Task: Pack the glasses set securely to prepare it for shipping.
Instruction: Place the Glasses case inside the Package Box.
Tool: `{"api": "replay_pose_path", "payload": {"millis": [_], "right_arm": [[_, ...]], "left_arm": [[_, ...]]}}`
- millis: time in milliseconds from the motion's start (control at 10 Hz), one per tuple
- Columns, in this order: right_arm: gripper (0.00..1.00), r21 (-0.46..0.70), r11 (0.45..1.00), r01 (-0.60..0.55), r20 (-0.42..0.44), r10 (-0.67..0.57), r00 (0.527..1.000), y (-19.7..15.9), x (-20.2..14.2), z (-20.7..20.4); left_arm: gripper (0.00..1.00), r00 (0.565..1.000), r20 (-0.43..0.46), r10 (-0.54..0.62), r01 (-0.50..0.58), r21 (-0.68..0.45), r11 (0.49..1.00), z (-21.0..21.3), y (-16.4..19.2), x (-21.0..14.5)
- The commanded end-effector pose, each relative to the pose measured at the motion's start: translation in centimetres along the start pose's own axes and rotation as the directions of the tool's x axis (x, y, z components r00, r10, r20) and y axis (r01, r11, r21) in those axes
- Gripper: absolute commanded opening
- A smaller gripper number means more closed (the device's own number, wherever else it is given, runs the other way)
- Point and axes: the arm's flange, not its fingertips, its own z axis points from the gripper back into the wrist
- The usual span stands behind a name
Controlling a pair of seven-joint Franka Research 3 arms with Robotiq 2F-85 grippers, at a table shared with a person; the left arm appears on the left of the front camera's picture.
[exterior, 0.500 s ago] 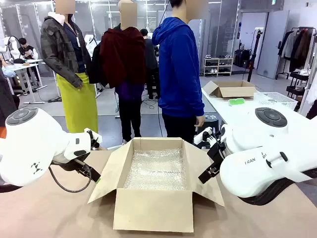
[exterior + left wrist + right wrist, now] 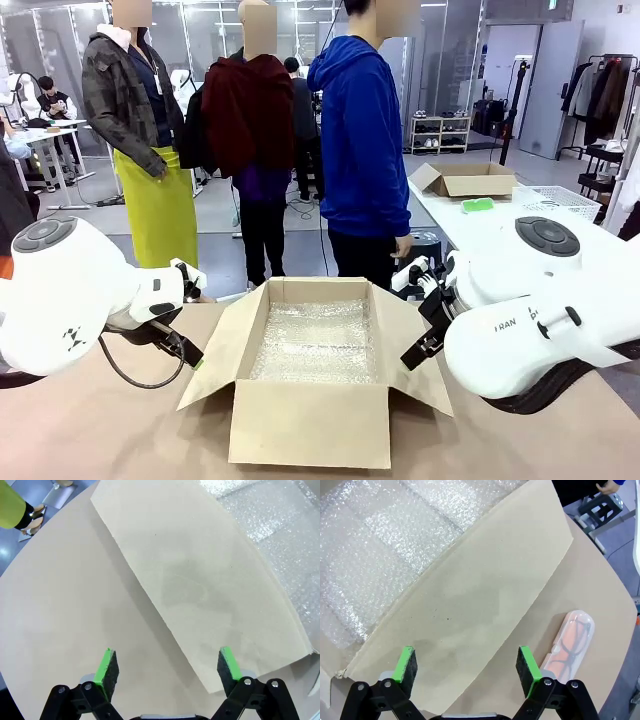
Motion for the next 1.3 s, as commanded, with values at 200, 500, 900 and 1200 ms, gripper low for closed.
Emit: {"api": "replay_pose_path", "payload": {"millis": [200,500,900,1200], "right_arm": [[1.0,0.001,1.0,0.002,0.0,-0.002,1.0,0.0,0.0,0.0],[1.0,-0.037,0.99,0.134,-0.035,-0.135,0.99,-2.7,1.3,3.4],[1.0,-0.008,0.949,0.316,-0.137,-0.314,0.939,-9.0,1.6,4.4],[1.0,-0.01,0.921,0.389,-0.233,-0.38,0.895,-13.6,0.7,1.5]], "left_arm": [[1.0,1.0,0.0,0.001,-0.001,0.0,1.0,0.0,0.0,0.0],[1.0,0.993,0.056,-0.104,0.106,-0.022,0.994,6.0,0.6,2.2],[1.0,0.967,0.025,-0.254,0.254,-0.216,0.943,13.3,3.2,0.6],[1.0,0.956,0.165,-0.243,0.289,-0.366,0.885,18.6,5.1,-3.5]]}}
